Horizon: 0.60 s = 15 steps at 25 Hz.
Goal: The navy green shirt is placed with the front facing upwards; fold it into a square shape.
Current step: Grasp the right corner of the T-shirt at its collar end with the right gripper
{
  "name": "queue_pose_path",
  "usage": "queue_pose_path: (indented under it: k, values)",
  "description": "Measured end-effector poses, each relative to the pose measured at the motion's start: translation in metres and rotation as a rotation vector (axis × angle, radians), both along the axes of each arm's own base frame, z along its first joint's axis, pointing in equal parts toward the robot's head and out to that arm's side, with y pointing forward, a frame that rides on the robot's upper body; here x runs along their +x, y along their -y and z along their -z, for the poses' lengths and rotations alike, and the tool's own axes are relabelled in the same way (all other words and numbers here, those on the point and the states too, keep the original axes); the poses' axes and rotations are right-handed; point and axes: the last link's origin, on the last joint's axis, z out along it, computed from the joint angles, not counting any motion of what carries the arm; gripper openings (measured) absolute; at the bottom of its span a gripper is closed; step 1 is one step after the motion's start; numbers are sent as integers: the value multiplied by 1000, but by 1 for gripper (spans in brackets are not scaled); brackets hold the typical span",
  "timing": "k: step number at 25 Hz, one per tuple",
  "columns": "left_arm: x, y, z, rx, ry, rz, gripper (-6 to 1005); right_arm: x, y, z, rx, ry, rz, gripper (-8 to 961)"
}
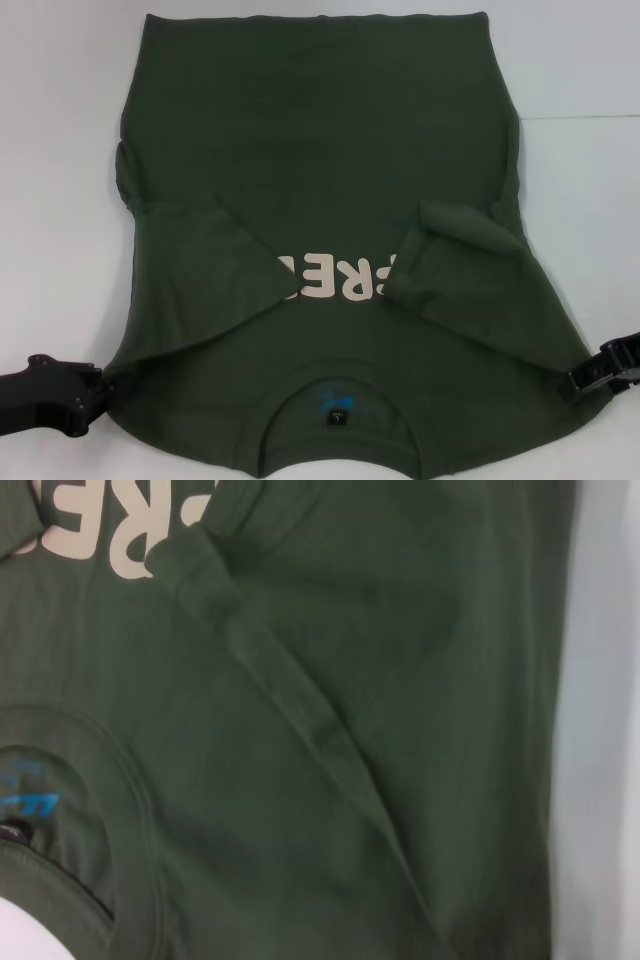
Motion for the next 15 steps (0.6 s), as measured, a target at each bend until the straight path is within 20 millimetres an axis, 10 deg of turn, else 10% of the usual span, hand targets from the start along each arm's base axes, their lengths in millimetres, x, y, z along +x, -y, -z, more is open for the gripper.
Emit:
queue_pose_path:
  k: [9, 15]
  values:
    - [0, 0, 0, 1, -1, 0, 32, -1, -2, 0, 4, 7, -18, 640]
    - [0, 0, 0, 1, -2, 1, 32, 0, -2, 0, 5, 8, -18, 350]
